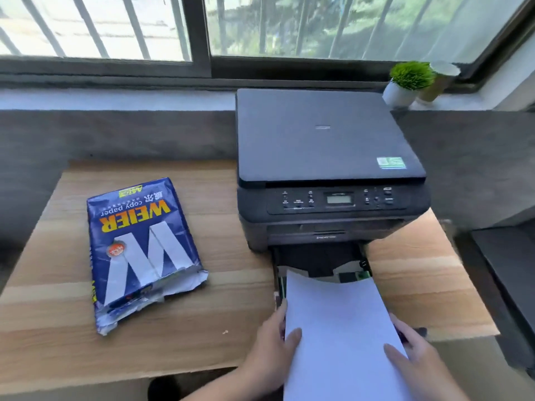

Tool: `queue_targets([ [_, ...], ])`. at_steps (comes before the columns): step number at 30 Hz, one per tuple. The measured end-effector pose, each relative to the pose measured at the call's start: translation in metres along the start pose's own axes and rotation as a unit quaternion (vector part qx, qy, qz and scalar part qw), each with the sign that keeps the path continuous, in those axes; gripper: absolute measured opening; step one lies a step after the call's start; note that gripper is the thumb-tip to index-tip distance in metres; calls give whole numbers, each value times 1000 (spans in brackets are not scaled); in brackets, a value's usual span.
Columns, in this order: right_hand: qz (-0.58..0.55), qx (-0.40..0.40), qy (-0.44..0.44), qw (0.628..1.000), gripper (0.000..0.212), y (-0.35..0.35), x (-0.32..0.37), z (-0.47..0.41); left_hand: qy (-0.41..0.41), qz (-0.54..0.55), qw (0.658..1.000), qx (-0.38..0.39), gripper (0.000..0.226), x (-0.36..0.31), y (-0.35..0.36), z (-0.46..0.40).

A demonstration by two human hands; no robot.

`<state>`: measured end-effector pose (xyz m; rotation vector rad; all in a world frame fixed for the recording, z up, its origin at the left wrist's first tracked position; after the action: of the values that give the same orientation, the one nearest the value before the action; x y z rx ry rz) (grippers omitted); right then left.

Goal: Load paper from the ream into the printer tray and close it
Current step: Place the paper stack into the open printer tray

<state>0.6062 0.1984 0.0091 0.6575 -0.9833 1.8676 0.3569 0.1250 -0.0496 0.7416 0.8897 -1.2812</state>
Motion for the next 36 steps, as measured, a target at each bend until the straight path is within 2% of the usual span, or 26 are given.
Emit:
queue_targets([
  [2,23,15,-41,999,50,-18,-2,-23,-12,13,1000,-21,51,-4,22,-6],
  [5,7,50,-35,998,55,-31,-5,-57,-39,33,997,-64,43,-7,42,-15],
  [10,5,78,-54,995,52,-22,5,-101,-61,30,984,-164,47,-2,40,-29],
  [15,-8,94,-59,994,49,-9,3,-138,-101,1,969,-226,52,7,32,-43],
  [21,-11,105,-107,989,52,-2,10,-154,-67,-5,965,-255,52,1,37,-40],
  [26,-62,122,-105,985,51,-5,3,-157,-11,-13,954,-300,54,-5,34,-30],
  [29,-85,113,-97,985,50,-9,-9,-156,31,-32,952,-302,59,-13,35,-27],
  [36,-34,79,-80,993,50,3,-15,-161,-41,-52,951,-303,56,15,27,-52],
])
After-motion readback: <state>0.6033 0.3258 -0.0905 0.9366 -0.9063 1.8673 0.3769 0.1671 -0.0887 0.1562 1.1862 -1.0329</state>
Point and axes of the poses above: each hand's wrist, its own z-axis away from the middle knuckle, its own y-axis out of the palm, x = y × z, the point moved 8 cm from there along -z, towards the middle knuckle, and after that the axes turned 5 degrees about -x, right-handed, at the moved point
